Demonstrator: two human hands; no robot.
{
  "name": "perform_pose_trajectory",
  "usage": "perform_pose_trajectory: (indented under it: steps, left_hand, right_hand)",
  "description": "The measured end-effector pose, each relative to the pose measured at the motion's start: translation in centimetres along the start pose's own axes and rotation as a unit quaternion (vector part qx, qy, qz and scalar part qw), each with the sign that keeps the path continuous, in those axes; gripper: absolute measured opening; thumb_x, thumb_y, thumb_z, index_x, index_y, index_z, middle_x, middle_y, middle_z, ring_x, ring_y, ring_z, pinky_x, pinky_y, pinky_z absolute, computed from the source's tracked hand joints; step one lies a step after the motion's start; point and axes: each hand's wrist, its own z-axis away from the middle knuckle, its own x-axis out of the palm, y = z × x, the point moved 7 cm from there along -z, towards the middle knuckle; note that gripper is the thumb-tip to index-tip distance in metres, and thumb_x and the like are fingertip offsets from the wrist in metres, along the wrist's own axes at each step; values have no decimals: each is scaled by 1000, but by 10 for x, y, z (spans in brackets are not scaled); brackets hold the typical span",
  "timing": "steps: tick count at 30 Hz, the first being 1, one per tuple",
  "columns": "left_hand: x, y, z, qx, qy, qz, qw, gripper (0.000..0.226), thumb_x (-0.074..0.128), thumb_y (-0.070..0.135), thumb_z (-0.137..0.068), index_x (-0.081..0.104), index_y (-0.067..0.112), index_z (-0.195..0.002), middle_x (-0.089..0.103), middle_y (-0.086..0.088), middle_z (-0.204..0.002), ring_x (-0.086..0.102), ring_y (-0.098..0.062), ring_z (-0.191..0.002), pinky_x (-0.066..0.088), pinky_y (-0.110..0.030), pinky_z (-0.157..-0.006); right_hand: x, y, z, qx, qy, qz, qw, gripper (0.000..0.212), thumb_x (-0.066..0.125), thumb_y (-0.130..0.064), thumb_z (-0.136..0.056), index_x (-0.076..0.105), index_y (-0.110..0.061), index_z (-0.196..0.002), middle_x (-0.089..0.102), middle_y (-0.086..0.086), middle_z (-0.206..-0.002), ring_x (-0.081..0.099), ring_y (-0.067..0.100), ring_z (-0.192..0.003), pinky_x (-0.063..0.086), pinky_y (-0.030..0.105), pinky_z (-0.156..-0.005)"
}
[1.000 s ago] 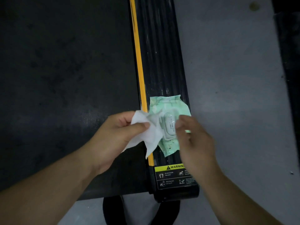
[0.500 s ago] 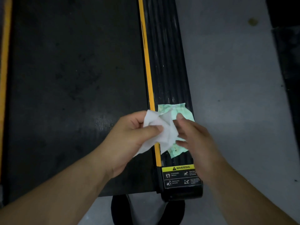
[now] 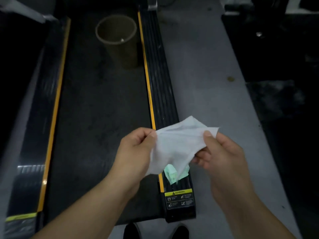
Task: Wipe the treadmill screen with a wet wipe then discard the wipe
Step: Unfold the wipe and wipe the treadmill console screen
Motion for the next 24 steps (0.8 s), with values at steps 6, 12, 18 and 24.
perform_pose_trajectory:
  steps: [6, 12, 18, 24]
  left_hand:
    - [-3, 104, 69, -53, -155, 104, 981, 31, 71, 39, -89, 67, 8, -93, 72, -14, -86, 66, -27, -75, 51, -35, -66]
    - [-47, 194, 117, 39, -85, 152, 984, 23, 62, 25, -98, 68, 11, -82, 70, -11, -81, 62, -23, -73, 50, -32, -67]
    - [-131, 246, 152, 125, -11, 143, 982, 26, 59, 22, -100, 75, 2, -94, 72, -12, -80, 66, -22, -71, 54, -31, -63]
    - [-229, 292, 180, 181, -87, 175, 964, 21, 56, 7, -98, 74, 17, -101, 65, -14, -92, 61, -26, -79, 55, -34, -61]
  right_hand:
    - [21, -129, 56, -64, -80, 16, 995, 30, 45, -23, -109, 71, -17, -96, 78, 8, -83, 71, 17, -68, 52, 26, -54]
    - [59, -205, 99, 23, -126, -135, 983, 38, 51, -39, -104, 70, -7, -114, 79, 13, -100, 76, 27, -91, 57, 40, -75]
    - [120, -243, 149, -49, -161, 45, 985, 17, 58, -3, -98, 74, -7, -103, 80, 14, -94, 76, 24, -81, 61, 34, -64]
    - [194, -302, 204, -119, -243, -12, 963, 30, 49, 0, -100, 74, -13, -110, 79, 13, -105, 76, 26, -92, 63, 37, -71]
